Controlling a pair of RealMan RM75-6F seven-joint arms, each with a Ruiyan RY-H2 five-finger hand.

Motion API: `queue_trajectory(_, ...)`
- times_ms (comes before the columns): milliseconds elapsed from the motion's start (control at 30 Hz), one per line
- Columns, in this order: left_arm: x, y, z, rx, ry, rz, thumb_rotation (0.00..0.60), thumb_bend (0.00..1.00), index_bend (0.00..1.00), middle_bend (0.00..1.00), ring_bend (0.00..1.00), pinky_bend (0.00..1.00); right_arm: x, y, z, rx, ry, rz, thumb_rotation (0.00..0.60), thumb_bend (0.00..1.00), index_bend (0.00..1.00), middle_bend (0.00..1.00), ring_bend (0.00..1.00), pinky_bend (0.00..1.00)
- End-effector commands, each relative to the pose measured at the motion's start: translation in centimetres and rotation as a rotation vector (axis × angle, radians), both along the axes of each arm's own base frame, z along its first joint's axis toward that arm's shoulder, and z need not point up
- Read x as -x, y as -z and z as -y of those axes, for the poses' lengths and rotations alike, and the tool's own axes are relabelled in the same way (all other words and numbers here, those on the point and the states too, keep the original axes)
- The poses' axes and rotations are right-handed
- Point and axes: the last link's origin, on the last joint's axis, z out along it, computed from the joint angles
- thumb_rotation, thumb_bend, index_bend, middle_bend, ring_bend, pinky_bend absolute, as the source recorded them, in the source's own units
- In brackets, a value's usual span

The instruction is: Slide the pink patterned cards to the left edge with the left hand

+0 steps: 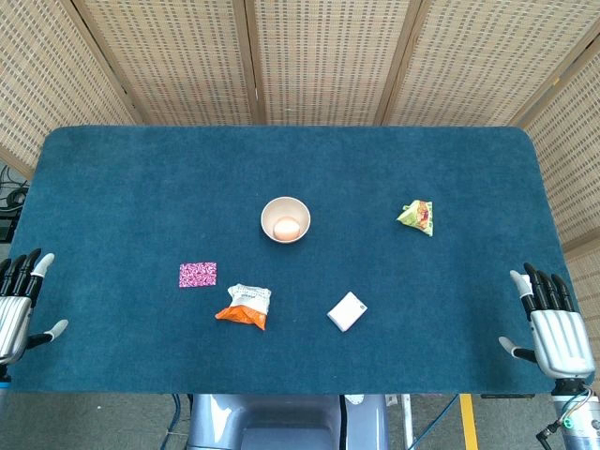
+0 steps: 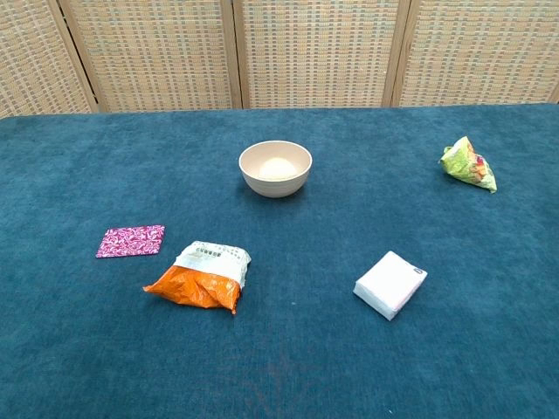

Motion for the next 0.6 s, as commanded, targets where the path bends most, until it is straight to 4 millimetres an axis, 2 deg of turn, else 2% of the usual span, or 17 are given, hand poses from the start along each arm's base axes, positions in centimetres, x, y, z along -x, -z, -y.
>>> queue_trajectory(33, 0.02, 0.01, -0.02, 0.000, 0.000, -0.001, 0.600, 0.16, 0.00, 0.00, 0.00, 0.00, -0.01, 0.03, 0.00, -0.001, -0.001, 0.000, 0.600, 0.05, 0.00, 0.00, 0.00, 0.00)
queue_trajectory(600, 0.10, 0.16, -0.11, 0.010, -0.008, -0.002, 0.600, 0.16, 0.00, 0.00, 0.00, 0.00, -0.19, 0.16, -0.02, -0.005, -0.001, 0.003, 0.600, 0.05, 0.00, 0.00, 0.00, 0.00)
